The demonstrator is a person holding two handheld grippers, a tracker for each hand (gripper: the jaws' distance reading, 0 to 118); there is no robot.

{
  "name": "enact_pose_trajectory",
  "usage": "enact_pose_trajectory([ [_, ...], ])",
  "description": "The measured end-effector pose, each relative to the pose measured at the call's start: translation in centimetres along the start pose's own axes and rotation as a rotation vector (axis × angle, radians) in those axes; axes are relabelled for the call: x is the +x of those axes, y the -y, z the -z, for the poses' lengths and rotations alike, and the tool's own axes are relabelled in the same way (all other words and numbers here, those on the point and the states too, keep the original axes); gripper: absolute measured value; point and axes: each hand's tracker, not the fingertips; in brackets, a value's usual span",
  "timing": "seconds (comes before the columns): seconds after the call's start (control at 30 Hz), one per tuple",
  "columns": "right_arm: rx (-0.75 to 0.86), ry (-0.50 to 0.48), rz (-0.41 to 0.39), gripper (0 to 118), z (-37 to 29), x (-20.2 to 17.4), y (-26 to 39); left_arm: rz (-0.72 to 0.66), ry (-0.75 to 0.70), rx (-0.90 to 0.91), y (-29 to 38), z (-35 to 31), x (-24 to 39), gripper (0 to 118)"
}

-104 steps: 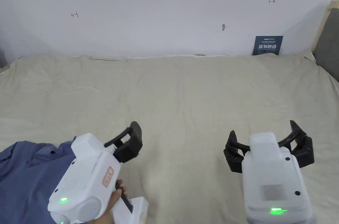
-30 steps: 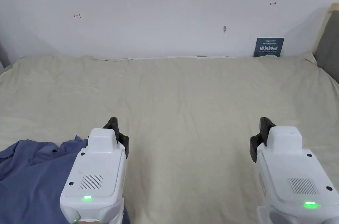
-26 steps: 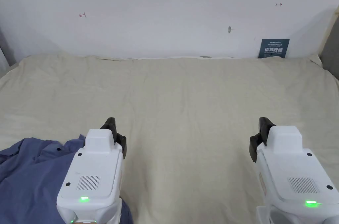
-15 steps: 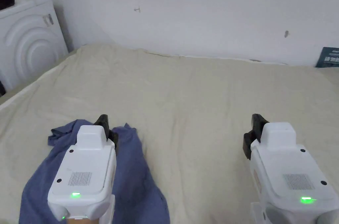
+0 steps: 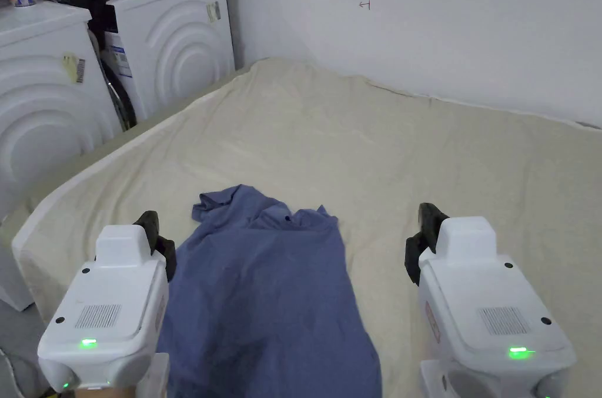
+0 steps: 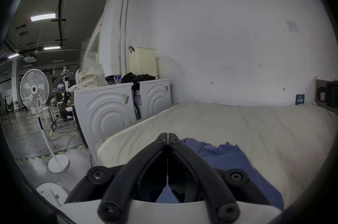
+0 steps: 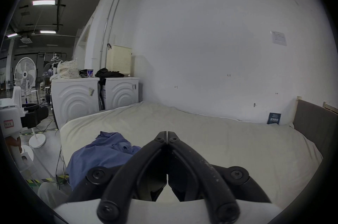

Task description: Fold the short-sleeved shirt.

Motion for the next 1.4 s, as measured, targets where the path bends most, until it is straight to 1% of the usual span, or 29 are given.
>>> enact_pose_trajectory([
  [0.17, -0.008, -0.011, 0.000, 1, 0.3, -0.2, 0.1, 0.018, 0.024, -0.049, 0.4, 1.1, -0.2, 0],
  [0.23, -0.015, -0.006, -0.003, 1, 0.3, -0.1, 0.2, 0.031, 0.078, -0.109, 0.3, 1.8, 0.8, 0],
  [0.33, -0.025, 0.009, -0.012, 2, 0.2, 0.8, 0.6, 0.008, 0.189, -0.234, 0.4, 4.0, 2.1, 1],
  [0.37, -0.030, 0.017, -0.013, 1, 0.2, 1.1, 0.8, -0.004, 0.211, -0.271, 1.0, 5.8, 2.7, 5],
  [0.4, -0.036, 0.024, -0.013, 1, 0.1, 1.5, 1.0, -0.020, 0.244, -0.334, 1.2, 6.9, 3.3, 14],
  [0.43, -0.042, 0.034, -0.011, 1, 0.1, 1.9, 1.1, -0.043, 0.276, -0.388, 1.4, 8.0, 3.8, 35],
  [0.47, -0.049, 0.046, -0.009, 1, 0.0, 2.4, 1.3, -0.080, 0.296, -0.442, 1.9, 9.3, 4.4, 59],
  [0.53, -0.060, 0.068, -0.007, 1, -0.1, 3.2, 1.6, -0.115, 0.321, -0.553, 2.1, 10.3, 6.0, 104],
  [0.57, -0.065, 0.083, -0.007, 1, 0.0, 3.9, 1.9, -0.131, 0.325, -0.586, 2.8, 11.3, 6.8, 111],
  [0.6, -0.070, 0.097, -0.007, 1, 0.0, 4.3, 2.0, -0.127, 0.327, -0.620, 3.3, 12.1, 7.5, 113],
  [0.73, -0.099, 0.143, 0.004, 1, 0.1, 6.4, 2.8, -0.104, 0.326, -0.737, 6.5, 15.6, 10.3, 113],
  [0.8, -0.118, 0.165, 0.005, 2, 0.0, 7.3, 3.2, -0.095, 0.308, -0.802, 7.9, 16.1, 11.8, 113],
  [0.83, -0.125, 0.173, 0.004, 2, 0.0, 7.8, 3.4, -0.084, 0.311, -0.826, 8.7, 16.6, 12.3, 113],
  [0.87, -0.132, 0.186, 0.003, 1, 0.0, 8.2, 3.7, -0.052, 0.312, -0.851, 9.4, 16.9, 13.0, 110],
  [0.9, -0.139, 0.193, 0.001, 1, -0.1, 8.6, 3.9, -0.025, 0.303, -0.873, 10.1, 16.8, 13.6, 105],
  [0.97, -0.154, 0.208, 0.003, 2, -0.1, 9.4, 4.2, 0.009, 0.294, -0.942, 11.8, 17.2, 14.6, 81],
  [1.03, -0.166, 0.219, 0.009, 2, -0.3, 10.0, 4.6, 0.045, 0.280, -0.840, 11.7, 16.1, 14.9, 79],
  [1.07, -0.170, 0.225, 0.013, 1, -0.4, 10.3, 4.8, 0.055, 0.293, -0.863, 11.3, 16.1, 15.2, 72],
  [1.1, -0.171, 0.232, 0.019, 2, -0.6, 10.5, 5.0, 0.057, 0.334, -0.850, 10.9, 15.9, 15.2, 57],
  [1.13, -0.173, 0.235, 0.027, 2, -0.7, 10.7, 5.1, 0.065, 0.354, -0.843, 10.7, 15.8, 15.3, 34],
  [1.17, -0.176, 0.236, 0.037, 2, -0.8, 10.9, 5.2, 0.073, 0.341, -0.837, 11.0, 16.3, 15.0, 14],
  [1.2, -0.177, 0.237, 0.045, 2, -1.1, 11.0, 5.3, 0.075, 0.338, -0.837, 11.1, 16.4, 15.0, 2],
  [1.23, -0.176, 0.239, 0.051, 2, -1.3, 11.1, 5.3, 0.064, 0.338, -0.839, 11.1, 16.4, 14.8, 2],
  [1.33, -0.170, 0.242, 0.054, 2, -2.3, 11.6, 5.0, -0.032, 0.327, -0.825, 10.2, 15.1, 14.1, 2],
  [1.4, -0.155, 0.246, 0.051, 2, -3.2, 12.0, 4.8, -0.102, 0.373, -0.768, 8.7, 14.2, 13.2, 2],
])
